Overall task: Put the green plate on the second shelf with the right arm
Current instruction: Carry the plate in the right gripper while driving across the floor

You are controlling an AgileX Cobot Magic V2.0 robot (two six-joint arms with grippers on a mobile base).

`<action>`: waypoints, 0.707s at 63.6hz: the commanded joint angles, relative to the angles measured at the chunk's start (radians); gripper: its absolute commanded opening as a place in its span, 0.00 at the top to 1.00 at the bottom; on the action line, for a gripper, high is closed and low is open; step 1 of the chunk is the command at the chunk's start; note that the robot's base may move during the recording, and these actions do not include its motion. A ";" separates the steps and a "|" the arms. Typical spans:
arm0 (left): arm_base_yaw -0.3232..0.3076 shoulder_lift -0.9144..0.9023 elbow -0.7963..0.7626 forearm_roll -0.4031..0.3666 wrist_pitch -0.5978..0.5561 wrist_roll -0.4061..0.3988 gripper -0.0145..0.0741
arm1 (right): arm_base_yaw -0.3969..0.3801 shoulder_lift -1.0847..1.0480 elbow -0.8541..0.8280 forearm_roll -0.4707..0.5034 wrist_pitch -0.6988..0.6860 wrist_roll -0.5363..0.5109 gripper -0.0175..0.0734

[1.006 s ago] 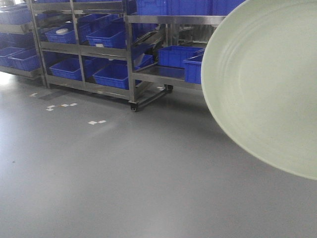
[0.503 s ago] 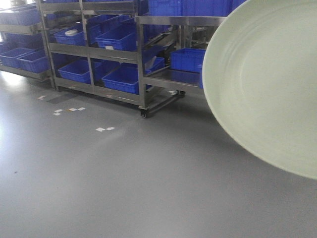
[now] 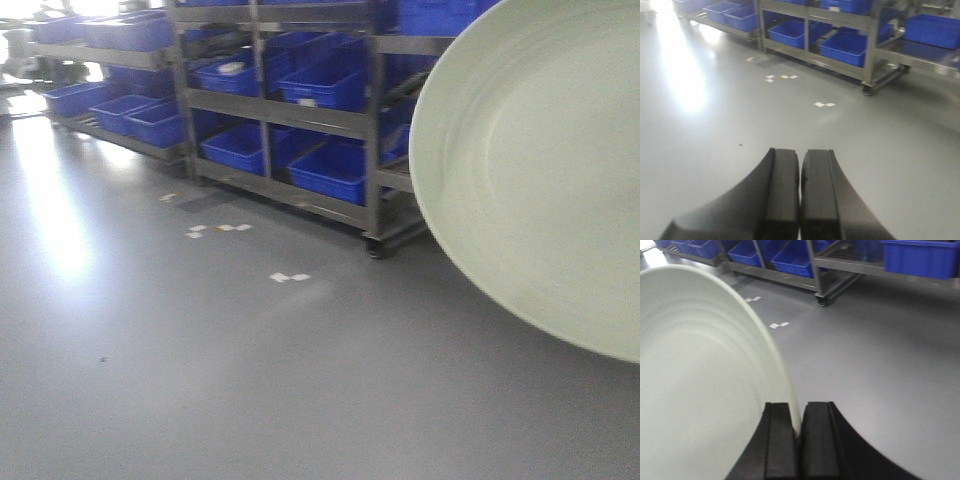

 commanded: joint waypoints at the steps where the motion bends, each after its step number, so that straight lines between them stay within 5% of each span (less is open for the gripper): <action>1: -0.008 -0.023 0.040 -0.002 -0.088 -0.006 0.70 | -0.006 0.001 -0.034 0.000 -0.106 0.002 0.75; 45: -0.006 -0.023 0.040 -0.002 -0.088 -0.006 0.70 | -0.006 0.001 -0.034 0.000 -0.106 0.002 0.75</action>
